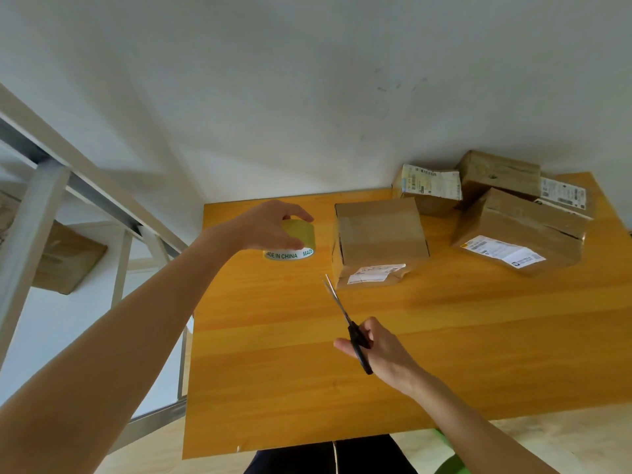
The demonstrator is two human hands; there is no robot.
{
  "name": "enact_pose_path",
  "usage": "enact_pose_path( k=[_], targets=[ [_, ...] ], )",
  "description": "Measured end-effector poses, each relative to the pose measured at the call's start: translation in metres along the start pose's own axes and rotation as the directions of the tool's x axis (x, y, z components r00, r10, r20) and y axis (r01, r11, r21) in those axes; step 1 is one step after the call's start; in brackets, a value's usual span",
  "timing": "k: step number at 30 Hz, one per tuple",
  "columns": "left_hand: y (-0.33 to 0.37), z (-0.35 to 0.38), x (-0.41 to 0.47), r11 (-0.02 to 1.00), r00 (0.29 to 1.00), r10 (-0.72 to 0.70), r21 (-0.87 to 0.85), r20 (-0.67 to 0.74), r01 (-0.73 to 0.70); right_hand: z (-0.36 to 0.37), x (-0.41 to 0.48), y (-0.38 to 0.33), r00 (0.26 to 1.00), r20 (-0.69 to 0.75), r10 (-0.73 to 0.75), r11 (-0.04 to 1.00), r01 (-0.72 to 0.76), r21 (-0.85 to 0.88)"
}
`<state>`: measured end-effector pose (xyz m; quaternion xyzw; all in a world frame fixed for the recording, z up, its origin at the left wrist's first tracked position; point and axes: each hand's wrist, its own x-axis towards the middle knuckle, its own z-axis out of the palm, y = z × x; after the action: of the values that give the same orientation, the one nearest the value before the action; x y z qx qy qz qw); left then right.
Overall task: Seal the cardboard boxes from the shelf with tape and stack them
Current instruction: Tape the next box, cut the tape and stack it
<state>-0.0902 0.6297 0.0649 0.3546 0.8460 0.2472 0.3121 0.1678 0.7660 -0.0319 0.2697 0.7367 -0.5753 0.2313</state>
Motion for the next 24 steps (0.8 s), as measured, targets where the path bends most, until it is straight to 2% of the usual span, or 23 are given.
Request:
enact_pose_path(
  k=[10, 15, 20, 24],
  targets=[
    [0.009, -0.004, 0.005, 0.994, 0.998, -0.053, 0.095, 0.045, 0.049, -0.004, -0.007, -0.066, 0.988, -0.03, -0.148, 0.956, 0.151, 0.25],
    [0.011, -0.003, 0.007, 0.99, 0.993, -0.094, 0.11, 0.076, 0.085, -0.008, 0.0, -0.093, 0.99, -0.051, -0.131, 0.935, 0.14, 0.326],
    [0.014, 0.002, 0.012, 0.982, 0.992, -0.126, 0.144, 0.019, 0.122, -0.007, 0.002, -0.1, 0.99, -0.078, -0.121, 0.928, 0.141, 0.345],
    [0.017, 0.001, 0.013, 0.988, 0.991, -0.117, 0.114, 0.064, 0.109, -0.007, 0.002, -0.1, 0.989, -0.106, -0.104, 0.927, 0.135, 0.351]
  ],
)
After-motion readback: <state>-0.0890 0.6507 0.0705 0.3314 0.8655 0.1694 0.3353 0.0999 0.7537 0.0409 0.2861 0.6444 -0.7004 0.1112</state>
